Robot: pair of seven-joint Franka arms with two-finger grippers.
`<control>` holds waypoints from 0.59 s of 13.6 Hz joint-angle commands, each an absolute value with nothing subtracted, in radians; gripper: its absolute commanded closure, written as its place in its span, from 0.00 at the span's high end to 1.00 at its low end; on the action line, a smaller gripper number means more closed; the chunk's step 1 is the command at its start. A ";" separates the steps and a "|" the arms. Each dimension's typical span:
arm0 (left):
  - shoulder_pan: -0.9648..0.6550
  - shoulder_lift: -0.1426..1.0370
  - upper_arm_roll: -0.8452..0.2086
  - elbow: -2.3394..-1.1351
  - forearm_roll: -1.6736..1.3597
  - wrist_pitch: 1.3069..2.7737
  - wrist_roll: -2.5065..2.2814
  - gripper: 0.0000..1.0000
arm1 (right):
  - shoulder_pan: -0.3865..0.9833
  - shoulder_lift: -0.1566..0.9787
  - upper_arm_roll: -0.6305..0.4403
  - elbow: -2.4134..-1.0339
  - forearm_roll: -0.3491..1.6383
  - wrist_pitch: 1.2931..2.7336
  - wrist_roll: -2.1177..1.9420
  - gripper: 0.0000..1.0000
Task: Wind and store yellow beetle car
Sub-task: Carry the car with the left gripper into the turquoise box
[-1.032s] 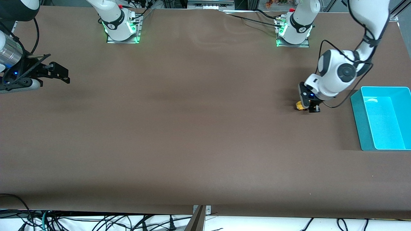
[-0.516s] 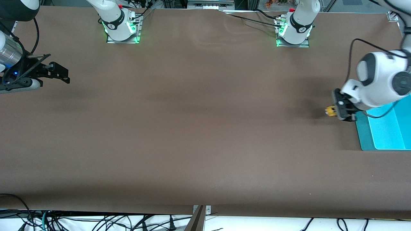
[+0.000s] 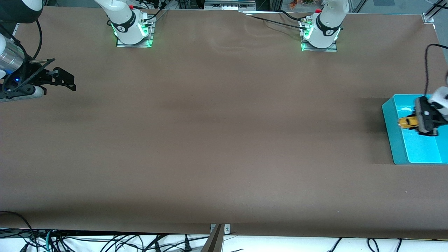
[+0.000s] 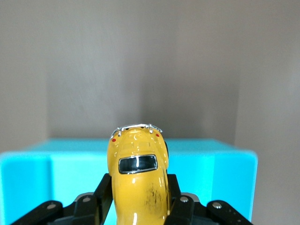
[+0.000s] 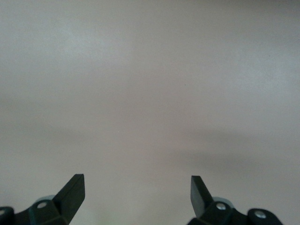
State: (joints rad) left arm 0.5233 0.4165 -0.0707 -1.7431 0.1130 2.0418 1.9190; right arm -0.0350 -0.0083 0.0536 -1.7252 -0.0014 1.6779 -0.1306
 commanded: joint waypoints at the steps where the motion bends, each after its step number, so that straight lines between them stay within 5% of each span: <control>1: 0.604 0.593 -0.084 -1.574 0.143 2.009 2.017 0.14 | -0.032 -0.014 0.049 -1.720 0.003 1.672 -0.146 1.00; 4: 0.670 0.699 -0.083 -1.513 0.204 2.025 2.057 0.14 | -0.032 -0.014 0.049 -1.720 0.003 1.672 -0.146 1.00; 5: 0.675 0.699 -0.083 -1.513 0.210 2.025 2.057 0.22 | -0.032 -0.012 0.049 -1.720 0.003 1.672 -0.146 1.00; 7: 0.672 0.715 -0.084 -1.514 0.210 2.026 2.059 0.59 | -0.032 -0.012 0.049 -1.720 0.003 1.672 -0.146 1.00; 8: 0.673 0.729 -0.084 -1.513 0.206 2.026 2.066 0.99 | -0.034 -0.012 0.049 -1.720 0.003 1.672 -0.146 1.00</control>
State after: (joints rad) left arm 0.6727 0.7075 -0.0723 -1.5470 0.1850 2.0495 2.0443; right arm -0.0349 -0.0083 0.0534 -1.7252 -0.0014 1.6779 -0.1309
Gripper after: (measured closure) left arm 0.427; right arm 0.000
